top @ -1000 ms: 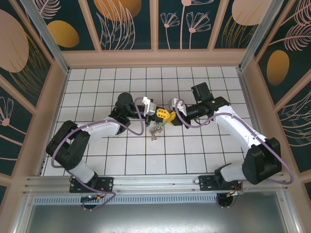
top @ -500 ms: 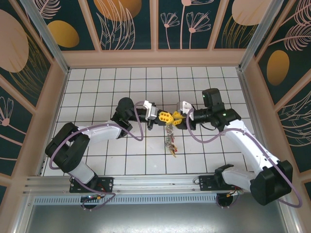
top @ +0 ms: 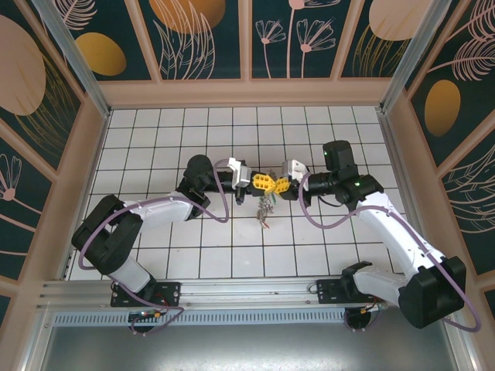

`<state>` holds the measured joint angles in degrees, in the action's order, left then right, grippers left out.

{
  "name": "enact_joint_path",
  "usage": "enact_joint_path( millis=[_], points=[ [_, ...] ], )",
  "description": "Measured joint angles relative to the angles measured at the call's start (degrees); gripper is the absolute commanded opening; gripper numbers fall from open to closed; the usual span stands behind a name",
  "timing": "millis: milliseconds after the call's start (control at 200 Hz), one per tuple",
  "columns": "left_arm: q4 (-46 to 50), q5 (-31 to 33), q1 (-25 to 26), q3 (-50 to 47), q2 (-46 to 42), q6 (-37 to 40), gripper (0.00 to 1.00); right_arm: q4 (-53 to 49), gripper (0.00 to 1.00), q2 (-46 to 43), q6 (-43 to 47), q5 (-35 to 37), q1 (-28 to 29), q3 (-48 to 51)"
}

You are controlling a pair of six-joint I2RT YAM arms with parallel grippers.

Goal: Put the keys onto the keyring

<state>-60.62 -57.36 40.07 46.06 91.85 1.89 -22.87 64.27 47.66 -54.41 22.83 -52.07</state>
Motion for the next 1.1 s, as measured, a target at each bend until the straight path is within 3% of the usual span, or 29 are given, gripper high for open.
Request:
enact_joint_path(
  millis=[105, 275, 460, 681, 1101],
  points=[
    [3.19, 1.40, 0.07, 0.04, -0.70, 1.03, 0.04, -0.44, 0.00, 0.00, 0.24, 1.49, -0.02, 0.00],
    [9.57, 2.36, -0.52, -0.02, -2.91, 3.21, 0.22, -2.51, 0.00, 0.00, 1.73, 3.98, 0.22, -0.09],
    [23.65, 2.08, -4.07, 0.59, -6.64, 9.77, 0.22, -8.50, 0.00, 1.46, 3.50, 9.68, 0.52, -2.47],
    [38.91, 2.25, -4.39, 2.97, -6.86, 18.62, 0.24, -12.98, 0.00, 4.59, 4.87, 14.64, 2.67, -6.14],
    [45.70, 0.87, -3.52, 6.14, -4.22, 23.50, 0.29, -18.67, 0.00, 10.78, 3.80, 25.57, 7.02, -11.52]
  ],
)
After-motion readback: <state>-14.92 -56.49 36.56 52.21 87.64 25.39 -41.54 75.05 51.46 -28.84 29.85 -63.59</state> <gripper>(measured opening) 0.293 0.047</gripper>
